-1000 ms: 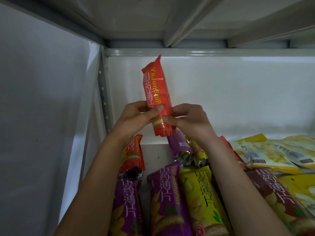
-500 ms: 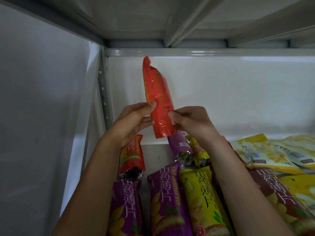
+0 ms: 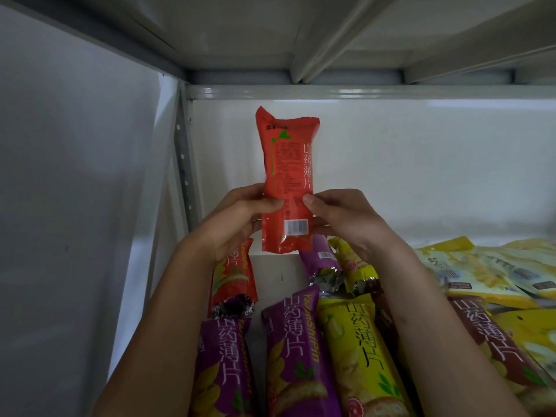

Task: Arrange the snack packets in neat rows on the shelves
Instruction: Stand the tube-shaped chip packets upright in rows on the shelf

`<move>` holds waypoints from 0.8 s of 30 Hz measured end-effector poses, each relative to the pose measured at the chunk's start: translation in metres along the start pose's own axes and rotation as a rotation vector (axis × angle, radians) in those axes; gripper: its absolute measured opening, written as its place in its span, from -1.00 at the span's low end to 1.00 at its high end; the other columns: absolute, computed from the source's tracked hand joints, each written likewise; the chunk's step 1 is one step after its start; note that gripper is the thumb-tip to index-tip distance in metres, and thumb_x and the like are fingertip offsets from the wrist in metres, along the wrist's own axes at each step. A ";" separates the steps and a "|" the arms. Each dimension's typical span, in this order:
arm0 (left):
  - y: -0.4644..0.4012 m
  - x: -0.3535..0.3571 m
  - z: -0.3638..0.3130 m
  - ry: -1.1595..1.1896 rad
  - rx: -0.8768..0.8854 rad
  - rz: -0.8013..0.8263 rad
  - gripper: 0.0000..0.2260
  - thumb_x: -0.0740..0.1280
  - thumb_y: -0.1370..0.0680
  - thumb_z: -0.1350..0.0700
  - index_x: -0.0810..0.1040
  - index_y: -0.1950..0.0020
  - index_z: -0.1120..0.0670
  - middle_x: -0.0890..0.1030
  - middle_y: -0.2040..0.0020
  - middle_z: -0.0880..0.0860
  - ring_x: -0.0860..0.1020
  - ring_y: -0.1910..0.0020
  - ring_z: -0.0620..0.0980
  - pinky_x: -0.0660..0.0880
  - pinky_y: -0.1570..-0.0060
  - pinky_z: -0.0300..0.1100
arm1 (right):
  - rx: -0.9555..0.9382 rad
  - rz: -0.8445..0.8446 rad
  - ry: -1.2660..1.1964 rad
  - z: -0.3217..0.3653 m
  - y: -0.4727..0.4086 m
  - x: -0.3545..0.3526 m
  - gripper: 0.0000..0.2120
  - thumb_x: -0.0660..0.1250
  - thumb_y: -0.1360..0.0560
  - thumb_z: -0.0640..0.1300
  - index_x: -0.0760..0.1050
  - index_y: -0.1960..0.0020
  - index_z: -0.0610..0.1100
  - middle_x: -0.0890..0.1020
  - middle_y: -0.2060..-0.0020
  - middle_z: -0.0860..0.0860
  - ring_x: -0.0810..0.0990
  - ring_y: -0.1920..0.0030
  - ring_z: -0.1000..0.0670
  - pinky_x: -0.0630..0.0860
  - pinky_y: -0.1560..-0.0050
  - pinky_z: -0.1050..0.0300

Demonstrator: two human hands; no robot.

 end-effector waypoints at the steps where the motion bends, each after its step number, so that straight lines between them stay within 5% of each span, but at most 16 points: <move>1: 0.000 0.001 -0.001 0.018 -0.005 -0.019 -0.70 0.35 -0.66 0.10 0.59 -0.38 0.10 0.72 -0.22 0.05 0.69 -0.21 0.05 0.55 -0.31 0.00 | -0.003 -0.014 0.008 0.000 -0.001 0.000 -0.74 0.44 -0.60 -0.12 0.65 -0.13 -0.33 0.75 0.04 -0.23 0.76 0.03 -0.20 0.73 0.05 0.05; 9: -0.001 -0.008 0.003 0.048 0.007 -0.115 -0.74 0.36 -0.65 0.07 0.66 -0.30 0.10 0.74 -0.18 0.08 0.71 -0.17 0.07 0.59 -0.28 0.02 | -0.012 0.033 -0.040 0.003 -0.003 0.006 -0.65 0.47 -0.56 0.02 0.65 -0.26 -0.16 0.75 -0.09 -0.02 0.73 -0.11 -0.01 0.62 -0.20 0.07; 18: -0.001 -0.004 -0.002 0.081 0.056 -0.084 -0.74 0.33 -0.67 0.07 0.67 -0.26 0.16 0.73 -0.19 0.11 0.70 -0.20 0.11 0.60 -0.29 0.02 | -0.077 -0.048 -0.157 0.009 -0.001 -0.004 -0.74 0.49 -0.55 -0.18 0.67 -0.19 -0.27 0.77 0.01 -0.12 0.77 0.04 -0.05 0.69 0.00 0.14; 24: 0.002 -0.010 -0.001 -0.023 0.144 -0.091 -0.71 0.34 -0.65 0.10 0.66 -0.27 0.26 0.73 -0.16 0.19 0.71 -0.17 0.16 0.63 -0.24 0.02 | -0.080 0.038 -0.205 0.014 0.001 0.004 -0.69 0.43 -0.59 -0.02 0.66 -0.25 -0.18 0.76 -0.08 -0.05 0.74 -0.11 -0.03 0.61 -0.21 0.08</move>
Point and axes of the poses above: each hand's wrist, its own y-axis away from the middle knuckle, its own x-axis out of the palm, z = x × y, the point moved 5 cm from there along -y, towards the middle knuckle
